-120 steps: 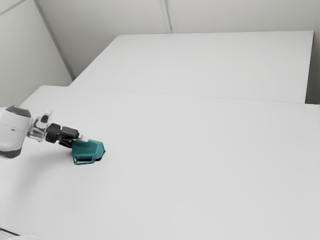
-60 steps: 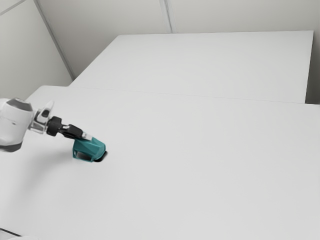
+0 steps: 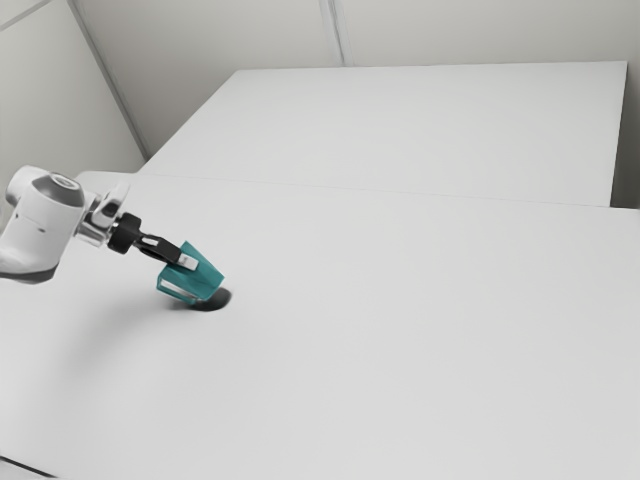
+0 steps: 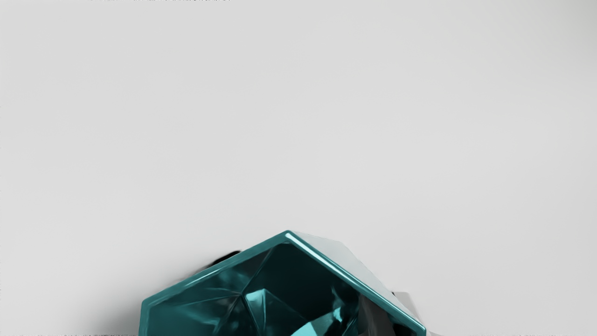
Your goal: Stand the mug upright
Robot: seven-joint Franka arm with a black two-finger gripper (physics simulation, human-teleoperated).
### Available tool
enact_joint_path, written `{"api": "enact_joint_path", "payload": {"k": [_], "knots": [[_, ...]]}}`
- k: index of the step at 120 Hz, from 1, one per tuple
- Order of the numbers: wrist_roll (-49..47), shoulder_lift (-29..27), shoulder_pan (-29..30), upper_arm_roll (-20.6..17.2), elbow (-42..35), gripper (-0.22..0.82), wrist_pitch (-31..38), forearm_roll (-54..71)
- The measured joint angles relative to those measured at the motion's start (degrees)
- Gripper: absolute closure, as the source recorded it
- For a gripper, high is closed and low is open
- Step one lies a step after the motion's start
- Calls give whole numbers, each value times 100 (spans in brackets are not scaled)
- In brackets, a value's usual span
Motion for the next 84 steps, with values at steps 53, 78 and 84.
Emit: {"api": "enact_joint_path", "payload": {"k": [53, 78, 84], "knots": [[-805, -624, -1260, -49, -337, 79, 1191, 2497], [-1215, -735, -1974, -13, -524, 79, 1911, 3167], [-1322, -762, -2158, 46, -533, 79, 1999, 3278]]}}
